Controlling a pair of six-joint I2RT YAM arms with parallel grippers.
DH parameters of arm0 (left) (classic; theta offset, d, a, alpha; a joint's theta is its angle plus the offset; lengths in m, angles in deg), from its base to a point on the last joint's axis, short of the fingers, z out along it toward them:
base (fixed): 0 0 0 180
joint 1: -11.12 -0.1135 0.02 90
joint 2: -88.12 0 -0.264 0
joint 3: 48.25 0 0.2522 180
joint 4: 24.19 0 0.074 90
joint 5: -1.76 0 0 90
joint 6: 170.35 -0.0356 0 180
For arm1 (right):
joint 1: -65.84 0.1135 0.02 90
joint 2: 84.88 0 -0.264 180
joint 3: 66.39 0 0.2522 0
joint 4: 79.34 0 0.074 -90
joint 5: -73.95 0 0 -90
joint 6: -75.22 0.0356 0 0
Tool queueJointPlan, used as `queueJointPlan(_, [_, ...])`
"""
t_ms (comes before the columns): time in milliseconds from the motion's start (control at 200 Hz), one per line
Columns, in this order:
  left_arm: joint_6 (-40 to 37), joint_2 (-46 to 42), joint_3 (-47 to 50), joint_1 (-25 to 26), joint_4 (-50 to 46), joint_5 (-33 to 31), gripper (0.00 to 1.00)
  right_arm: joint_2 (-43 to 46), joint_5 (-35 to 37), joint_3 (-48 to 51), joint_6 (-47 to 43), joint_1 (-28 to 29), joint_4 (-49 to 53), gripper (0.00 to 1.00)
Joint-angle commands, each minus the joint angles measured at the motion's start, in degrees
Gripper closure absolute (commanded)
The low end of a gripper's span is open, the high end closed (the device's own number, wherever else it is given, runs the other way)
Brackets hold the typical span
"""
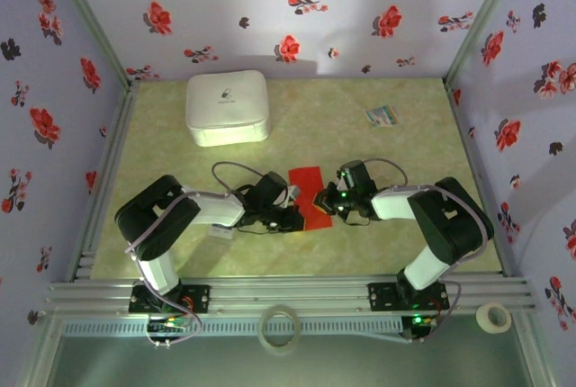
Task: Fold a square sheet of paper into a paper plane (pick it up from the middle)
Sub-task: Fold the triangle a second time at the center of the table.
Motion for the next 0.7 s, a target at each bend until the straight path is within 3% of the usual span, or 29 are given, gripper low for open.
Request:
queueJointPlan(0, [-1.81,-0.16,0.25,0.41,-3.71,1.37,0.95,-2.44,4.66,2.07,0.11,0.05,4.65,0.99])
queueJointPlan(265, [-1.86,0.07,1.12,0.57,-5.47,0.29,0.96,-2.52,4.62,2.07,0.12,0.05,4.72,0.99])
queueJointPlan(530, [-2.36,-9.63,0.54,-0.1,-2.68,-1.43,0.96,-2.35,4.6,2.07,0.2,0.05,4.55,0.99])
queueJointPlan(695, [-2.67,-5.62,-3.06,-1.51,-2.71,-1.24,0.97,-2.68,4.5,2.09,0.37,0.05,4.1,0.99])
